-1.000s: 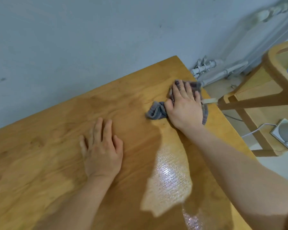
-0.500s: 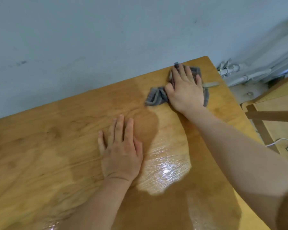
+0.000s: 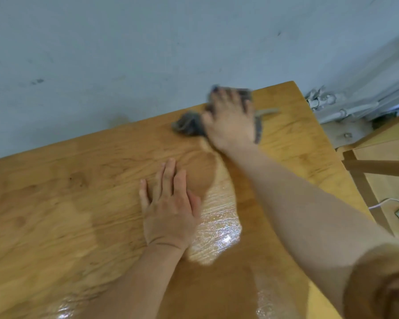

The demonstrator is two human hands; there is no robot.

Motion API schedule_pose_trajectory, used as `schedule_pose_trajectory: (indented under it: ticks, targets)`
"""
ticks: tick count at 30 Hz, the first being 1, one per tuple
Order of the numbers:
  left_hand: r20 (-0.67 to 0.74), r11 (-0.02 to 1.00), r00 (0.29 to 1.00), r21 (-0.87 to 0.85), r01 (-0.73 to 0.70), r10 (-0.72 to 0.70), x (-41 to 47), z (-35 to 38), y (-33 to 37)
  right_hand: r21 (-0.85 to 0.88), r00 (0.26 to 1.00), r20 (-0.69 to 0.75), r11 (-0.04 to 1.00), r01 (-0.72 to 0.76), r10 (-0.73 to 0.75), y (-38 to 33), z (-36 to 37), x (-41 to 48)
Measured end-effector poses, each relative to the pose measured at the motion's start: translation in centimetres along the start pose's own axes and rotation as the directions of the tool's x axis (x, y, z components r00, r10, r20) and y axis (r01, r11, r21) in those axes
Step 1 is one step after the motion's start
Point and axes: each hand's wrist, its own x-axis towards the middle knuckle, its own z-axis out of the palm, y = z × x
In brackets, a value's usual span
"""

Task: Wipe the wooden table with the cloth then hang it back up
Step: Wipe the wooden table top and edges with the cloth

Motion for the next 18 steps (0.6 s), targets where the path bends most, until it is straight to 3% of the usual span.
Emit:
schedule_pose_trajectory:
  ticks: [3,6,10,13,18]
  targets:
    - [-0.004,1.0,1.0,0.015,0.009,-0.009,-0.1,-0.2,0.0,0.064,0.938,0.1,0.943,0.327,-0.332,-6.8,1.4,-2.0]
    - [-0.029,1.0,1.0,0.004,0.007,-0.007,-0.1,-0.2,-0.1,0.065,0.905,0.11,0.911,0.406,-0.411,-5.4,0.9,-1.8]
    - [-0.042,1.0,0.999,0.011,-0.013,0.013,-0.1,-0.1,-0.2,0.029,0.991,0.049,0.992,0.126,-0.127,4.6,-1.2,0.2]
    - [-0.053,1.0,0.998,0.009,-0.016,0.017,-0.1,-0.1,0.0,-0.004,0.997,0.026,0.997,-0.074,0.074,10.7,-2.4,-0.3]
    - [-0.053,0.999,0.998,0.01,-0.033,0.034,-0.5,-0.1,0.4,0.003,0.987,-0.023,0.987,-0.158,0.158,12.2,-2.3,-6.5]
